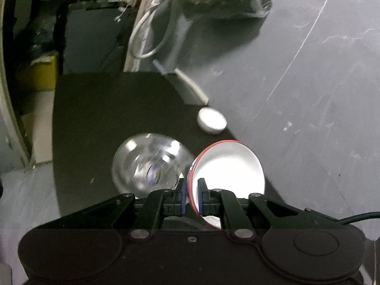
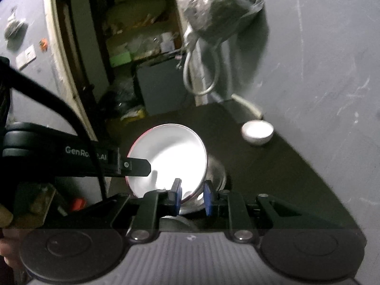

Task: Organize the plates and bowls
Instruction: 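Carry the white bowl with the left gripper and lower it into the steel bowl, then open the left gripper to release the white bowl inside the steel bowl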

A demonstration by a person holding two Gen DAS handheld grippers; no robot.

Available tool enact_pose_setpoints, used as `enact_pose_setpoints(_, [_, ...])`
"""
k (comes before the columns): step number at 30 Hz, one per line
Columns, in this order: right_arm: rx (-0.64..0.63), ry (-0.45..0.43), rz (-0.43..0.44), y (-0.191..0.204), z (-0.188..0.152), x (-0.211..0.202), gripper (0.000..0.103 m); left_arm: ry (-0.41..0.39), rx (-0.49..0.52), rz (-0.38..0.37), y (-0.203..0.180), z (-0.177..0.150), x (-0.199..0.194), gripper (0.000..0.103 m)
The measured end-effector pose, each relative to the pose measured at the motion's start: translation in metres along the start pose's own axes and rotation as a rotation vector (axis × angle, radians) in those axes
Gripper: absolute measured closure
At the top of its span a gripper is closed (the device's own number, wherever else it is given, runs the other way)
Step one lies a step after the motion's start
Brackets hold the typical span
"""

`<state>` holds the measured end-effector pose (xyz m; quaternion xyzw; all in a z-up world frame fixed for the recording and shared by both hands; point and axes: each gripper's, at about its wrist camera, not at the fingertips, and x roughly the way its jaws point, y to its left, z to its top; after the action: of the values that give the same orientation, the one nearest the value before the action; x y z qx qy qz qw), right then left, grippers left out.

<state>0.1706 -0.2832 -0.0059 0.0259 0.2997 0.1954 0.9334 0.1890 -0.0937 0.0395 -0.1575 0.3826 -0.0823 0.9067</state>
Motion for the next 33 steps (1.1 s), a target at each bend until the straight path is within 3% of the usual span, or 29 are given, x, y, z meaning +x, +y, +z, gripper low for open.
enact_pose_setpoints(9, [-0.032,0.137,0.036,0.014,-0.033,0.004,0.081,0.097,-0.040,0.026,0.022,-0.043,-0.001,0.093])
enact_pose_setpoints(16, [-0.029,0.235,0.033,0.016,-0.048,0.011,0.081,0.189,-0.063,0.040,0.029,-0.057,0.017,0.093])
enact_pose_setpoints(33, [-0.043,0.343,0.036,0.014,-0.048,0.034,0.081,0.272,-0.112,0.055,0.040,-0.060,0.031,0.091])
